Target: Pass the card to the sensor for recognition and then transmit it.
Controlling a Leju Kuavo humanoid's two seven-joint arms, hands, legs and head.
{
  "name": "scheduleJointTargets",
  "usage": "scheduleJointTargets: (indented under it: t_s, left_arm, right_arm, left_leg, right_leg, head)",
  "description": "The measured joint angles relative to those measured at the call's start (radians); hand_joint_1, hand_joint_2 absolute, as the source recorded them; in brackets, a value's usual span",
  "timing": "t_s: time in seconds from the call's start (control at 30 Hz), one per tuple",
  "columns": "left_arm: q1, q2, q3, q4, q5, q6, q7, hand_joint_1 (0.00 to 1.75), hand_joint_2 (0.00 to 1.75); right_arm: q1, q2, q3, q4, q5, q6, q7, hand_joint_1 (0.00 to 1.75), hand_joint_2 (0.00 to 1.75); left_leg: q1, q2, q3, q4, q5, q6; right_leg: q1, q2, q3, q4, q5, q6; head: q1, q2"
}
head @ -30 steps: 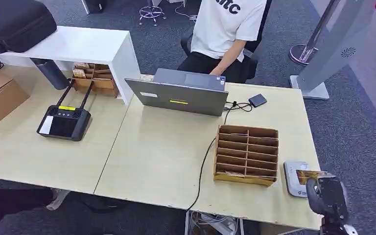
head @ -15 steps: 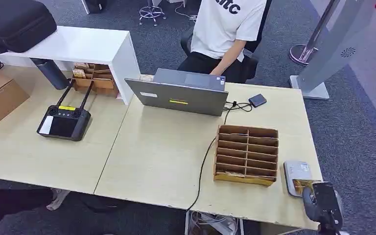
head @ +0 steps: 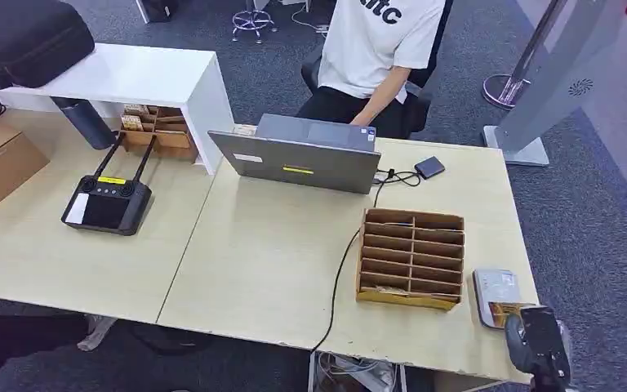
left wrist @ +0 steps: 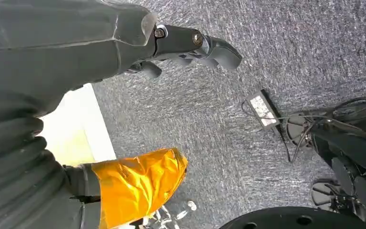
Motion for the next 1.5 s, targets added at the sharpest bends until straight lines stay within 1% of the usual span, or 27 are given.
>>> scheduleJointTargets:
  t_s: [0.3,0.5,0.63,0.8,1.0,1.3,1.5]
  left_arm:
    - [0.004,0.0,0.0,0.0,0.007,0.001,-0.002,0.0,1.75]
    - [0.005,0.0,0.0,0.0,0.018,0.0,-0.002,0.0,1.75]
    - [0.006,0.0,-0.001,0.0,0.027,0.003,-0.002,0.0,1.75]
    - [0.006,0.0,-0.002,0.0,0.028,0.003,-0.002,0.0,1.75]
    - [0.006,-0.002,-0.006,0.0,0.037,0.013,-0.002,0.0,1.75]
    - [0.006,-0.006,-0.01,0.0,0.045,0.017,-0.002,0.0,1.75]
    - [0.007,-0.008,-0.016,0.0,0.06,0.021,-0.006,0.0,1.75]
  right_arm:
    - [0.002,0.001,0.0,0.0,0.014,-0.005,0.006,1.75,1.75]
    - [0.007,0.001,0.0,-0.004,0.038,-0.003,0.036,1.75,1.75]
    - [0.008,0.001,0.008,-0.005,0.096,-0.005,0.073,1.75,1.75]
    - [0.009,0.001,0.02,-0.005,0.114,-0.009,0.084,1.75,1.75]
    - [0.018,-0.009,0.04,-0.039,0.19,-0.023,0.126,1.75,1.75]
    - [0.027,-0.018,0.058,-0.095,0.223,-0.046,0.127,1.75,1.75]
    - [0.038,-0.018,0.063,-0.151,0.182,-0.047,0.104,1.75,1.75]
  left_leg:
    - [0.0,0.0,0.0,0.0,0.0,0.0]
    - [0.0,0.0,0.0,0.0,0.0,0.0]
    - [0.0,0.0,0.0,0.0,0.0,0.0]
    - [0.0,0.0,0.0,0.0,0.0,0.0]
    - [0.0,0.0,0.0,0.0,0.0,0.0]
    - [0.0,0.0,0.0,0.0,0.0,0.0]
    - [0.0,0.0,0.0,0.0,0.0,0.0]
  right_leg:
    - [0.0,0.0,0.0,0.0,0.0,0.0]
    - [0.0,0.0,0.0,0.0,0.0,0.0]
    - [0.0,0.0,0.0,0.0,0.0,0.0]
    - [0.0,0.0,0.0,0.0,0.0,0.0]
    - [0.0,0.0,0.0,0.0,0.0,0.0]
    - [0.0,0.0,0.0,0.0,0.0,0.0]
    - [0.0,0.0,0.0,0.0,0.0,0.0]
  head:
    - [0.0,0.0]
    - [0.0,0.0]
    - [0.0,0.0]
    - [0.0,0.0]
    - [0.0,0.0]
    - [0.0,0.0]
    - [0.0,0.0]
